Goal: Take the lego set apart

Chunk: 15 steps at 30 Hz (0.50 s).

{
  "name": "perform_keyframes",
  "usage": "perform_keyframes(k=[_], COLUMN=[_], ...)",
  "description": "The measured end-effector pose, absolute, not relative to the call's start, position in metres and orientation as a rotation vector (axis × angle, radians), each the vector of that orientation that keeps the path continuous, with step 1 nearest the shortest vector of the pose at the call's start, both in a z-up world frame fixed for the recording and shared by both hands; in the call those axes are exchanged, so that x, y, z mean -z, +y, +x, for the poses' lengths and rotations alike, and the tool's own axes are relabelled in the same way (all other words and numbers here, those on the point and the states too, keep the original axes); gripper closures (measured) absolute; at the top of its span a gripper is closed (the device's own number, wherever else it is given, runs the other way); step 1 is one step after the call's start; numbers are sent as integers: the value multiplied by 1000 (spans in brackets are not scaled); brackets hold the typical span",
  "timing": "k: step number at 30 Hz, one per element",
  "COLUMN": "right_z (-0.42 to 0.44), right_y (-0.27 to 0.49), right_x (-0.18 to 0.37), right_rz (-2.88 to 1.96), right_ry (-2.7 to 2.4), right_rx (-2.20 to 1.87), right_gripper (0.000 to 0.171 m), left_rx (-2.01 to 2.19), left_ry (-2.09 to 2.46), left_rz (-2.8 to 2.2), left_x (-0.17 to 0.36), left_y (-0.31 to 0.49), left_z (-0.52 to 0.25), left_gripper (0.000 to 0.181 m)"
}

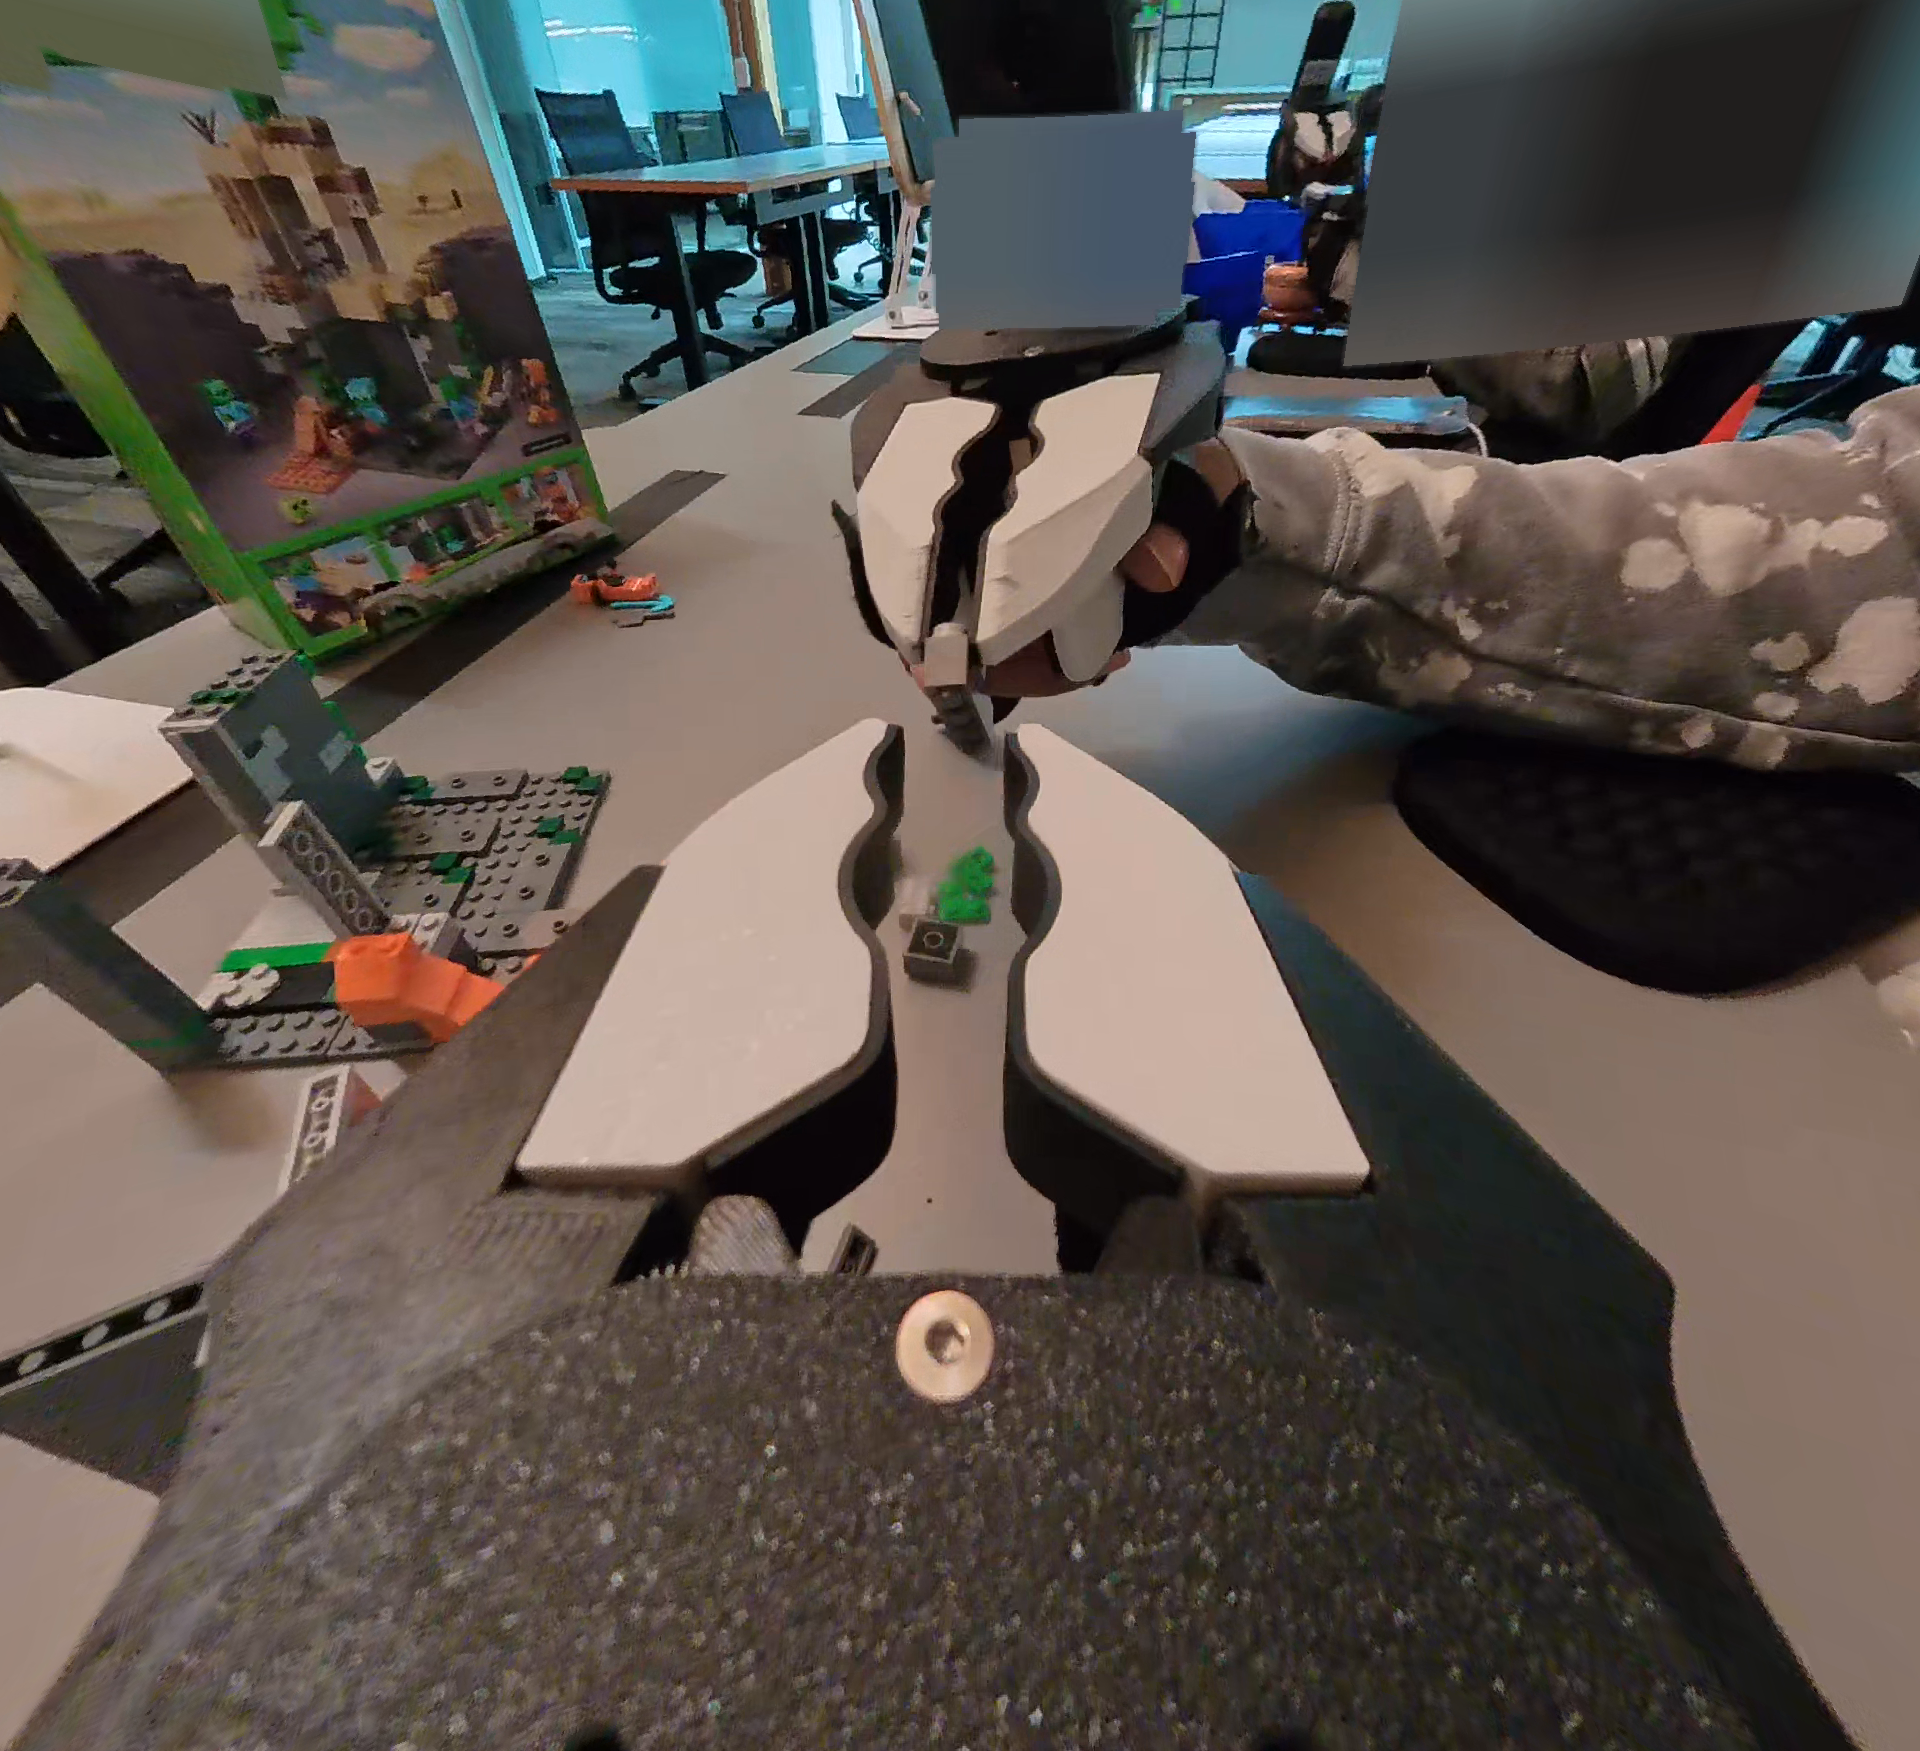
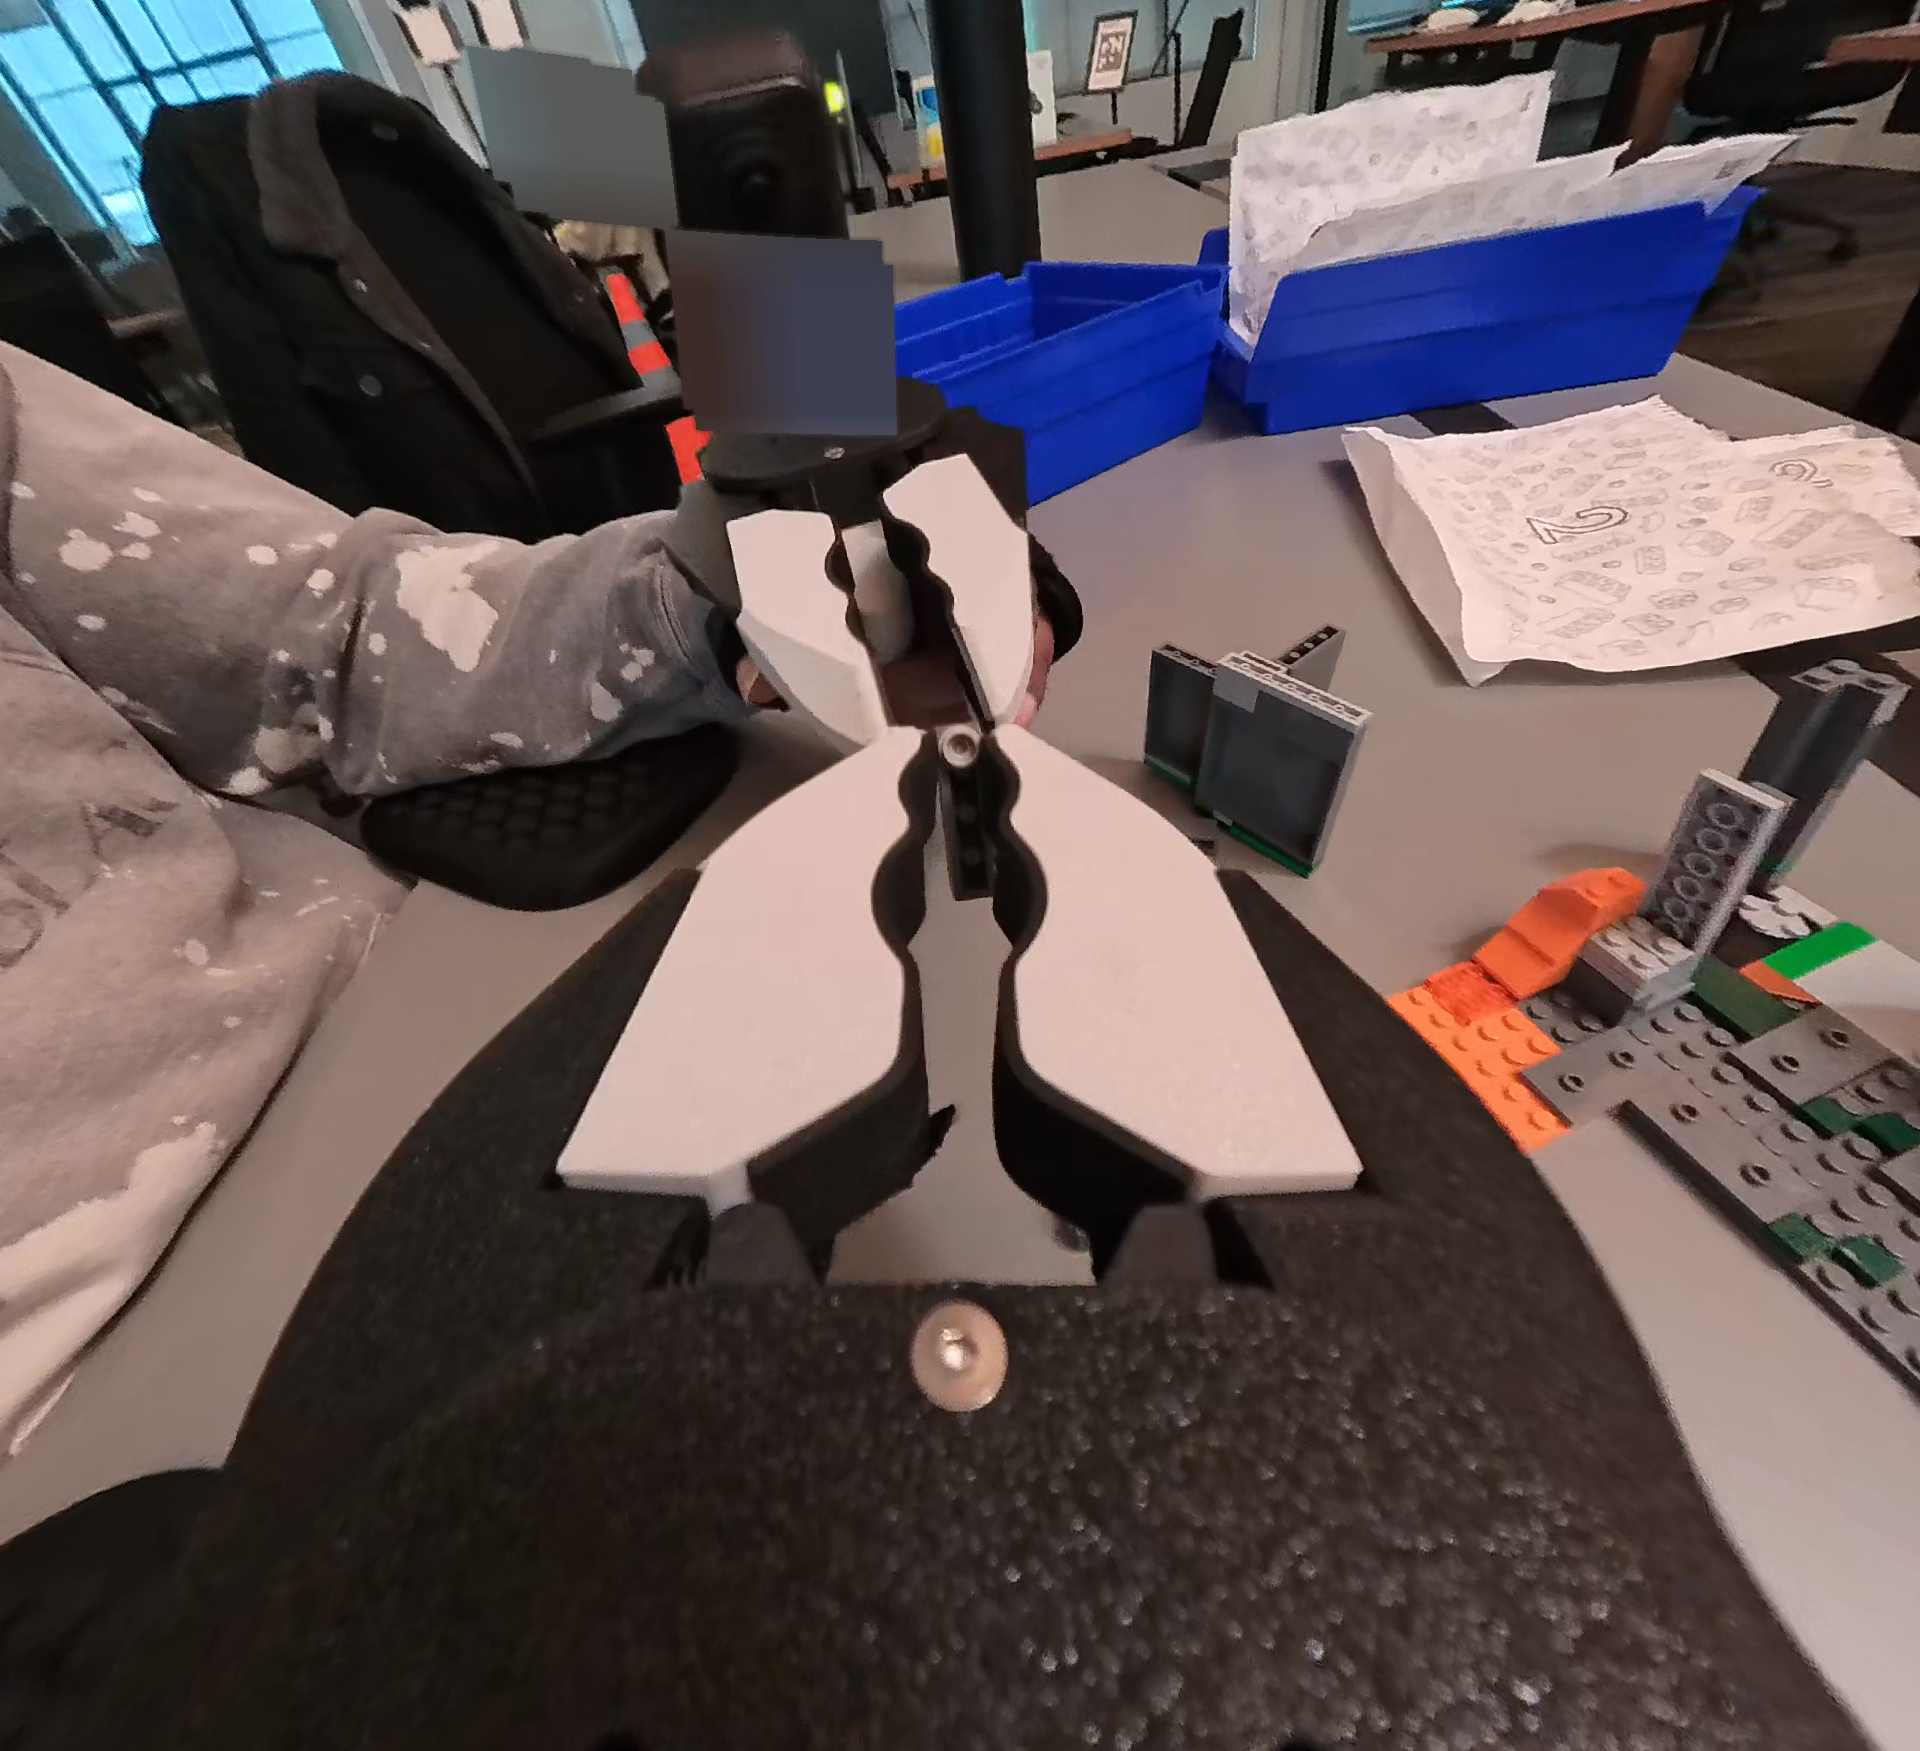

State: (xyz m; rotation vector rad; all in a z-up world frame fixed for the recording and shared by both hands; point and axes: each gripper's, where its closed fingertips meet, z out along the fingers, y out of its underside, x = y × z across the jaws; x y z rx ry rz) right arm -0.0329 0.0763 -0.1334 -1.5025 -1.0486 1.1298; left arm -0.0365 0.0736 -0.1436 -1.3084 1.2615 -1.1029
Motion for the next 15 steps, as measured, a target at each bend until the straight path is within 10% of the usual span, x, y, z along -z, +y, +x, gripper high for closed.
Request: perform_keyframes(k=[15], right_z=[-41], right_y=[64], right_x=[127], right_rz=[-1435], right_ry=[-1117], right_rx=[-1165], right_gripper=[164], left_rx=[1075], left_ry=[1334], left_rz=[-1264], left_x=[136], left_y=[63], left_z=[-31], left_gripper=[172])
